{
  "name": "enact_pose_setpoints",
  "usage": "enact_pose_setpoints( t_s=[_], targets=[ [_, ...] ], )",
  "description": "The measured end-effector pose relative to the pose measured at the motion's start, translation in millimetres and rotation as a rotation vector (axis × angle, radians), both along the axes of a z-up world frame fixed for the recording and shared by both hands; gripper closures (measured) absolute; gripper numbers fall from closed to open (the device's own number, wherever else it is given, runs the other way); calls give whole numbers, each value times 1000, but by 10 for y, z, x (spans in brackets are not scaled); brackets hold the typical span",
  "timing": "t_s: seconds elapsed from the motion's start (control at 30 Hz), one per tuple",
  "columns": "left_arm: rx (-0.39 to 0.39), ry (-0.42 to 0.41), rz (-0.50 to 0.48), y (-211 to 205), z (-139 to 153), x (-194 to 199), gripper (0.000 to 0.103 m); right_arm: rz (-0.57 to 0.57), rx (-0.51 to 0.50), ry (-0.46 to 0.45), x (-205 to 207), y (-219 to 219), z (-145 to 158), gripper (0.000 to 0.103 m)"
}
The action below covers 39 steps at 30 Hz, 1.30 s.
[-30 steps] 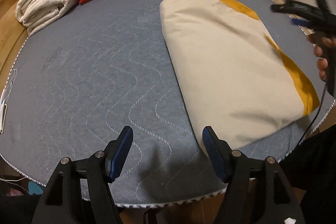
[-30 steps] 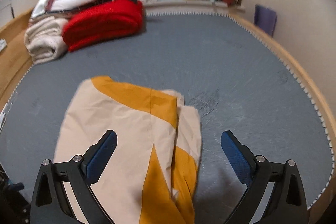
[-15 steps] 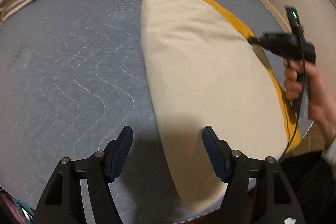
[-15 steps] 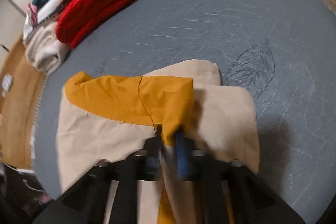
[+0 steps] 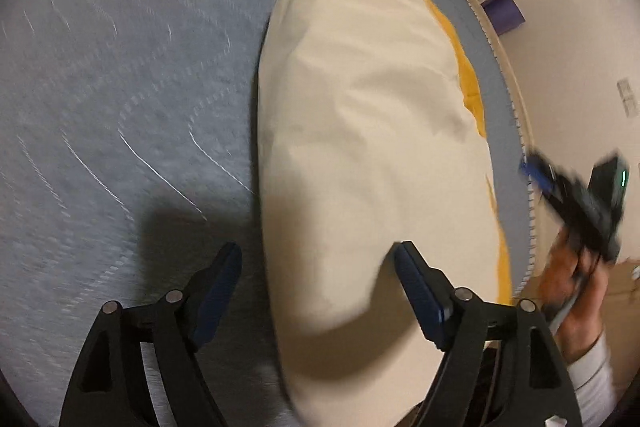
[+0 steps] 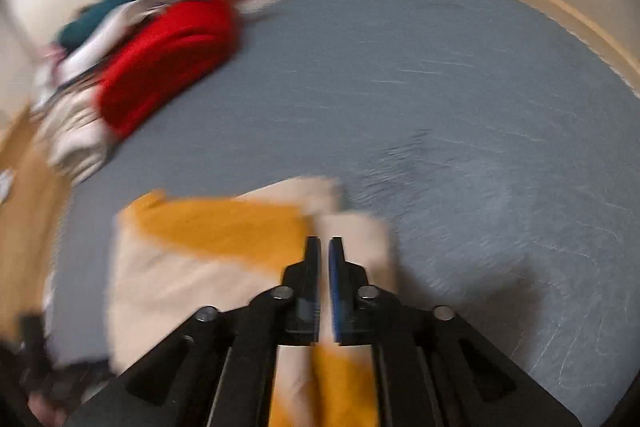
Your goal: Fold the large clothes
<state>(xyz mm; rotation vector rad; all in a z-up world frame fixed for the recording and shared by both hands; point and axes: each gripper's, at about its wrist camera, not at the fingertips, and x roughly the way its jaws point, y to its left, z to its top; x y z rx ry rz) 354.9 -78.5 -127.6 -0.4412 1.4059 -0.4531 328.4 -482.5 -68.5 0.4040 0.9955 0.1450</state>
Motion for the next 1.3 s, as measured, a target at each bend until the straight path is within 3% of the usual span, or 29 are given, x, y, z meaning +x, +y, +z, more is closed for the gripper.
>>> enact_pose_setpoints(
  t_s=[0.03,0.07,0.17,0.23,0.47,0.5,0.57,0.63,0.67,0.73,0.9,1.0,1.1,1.17,1.23,1.3],
  targets=[
    [-28,14,-6,-9,-37,19,26,37,17,33,-111,64,-46,27],
    [-48,22,-12,-20,-71,37,26,66,21,69,-198,127,-110,16],
    [-96,60,-2,-61,-226,97,24,150,-36,157,-418,294,-310,14],
    [-126,68,13,-71,-291,119,23,141,-75,228,-586,267,-467,14],
    [-164,10,34,-228,-364,149,28,110,4,358,-702,252,-913,14],
    [-148,-6,31,-243,-334,139,31,112,19,359,-674,281,-950,15],
    [-106,-39,23,-317,-207,111,50,128,44,340,-623,373,-940,32],
    [-78,-88,2,-385,-22,84,64,137,16,312,-575,518,-905,62],
    [-70,-124,-16,-419,112,78,72,141,-6,298,-547,566,-867,70],
    [-65,-181,-30,-420,332,89,75,125,-21,277,-501,643,-806,80],
    [29,-250,-10,-14,649,165,74,139,22,194,-258,1028,-645,88],
    [78,-220,28,336,649,178,70,172,35,154,-89,1423,-572,90],
    [164,-160,100,694,580,259,53,224,20,124,-12,1779,-543,91],
    [203,-127,153,854,518,261,54,245,-9,136,-36,1976,-589,91],
    [272,-182,184,952,668,205,54,236,-54,161,-39,1966,-676,91],
    [266,-227,170,946,788,85,54,236,-49,175,25,2030,-683,91]
  ],
)
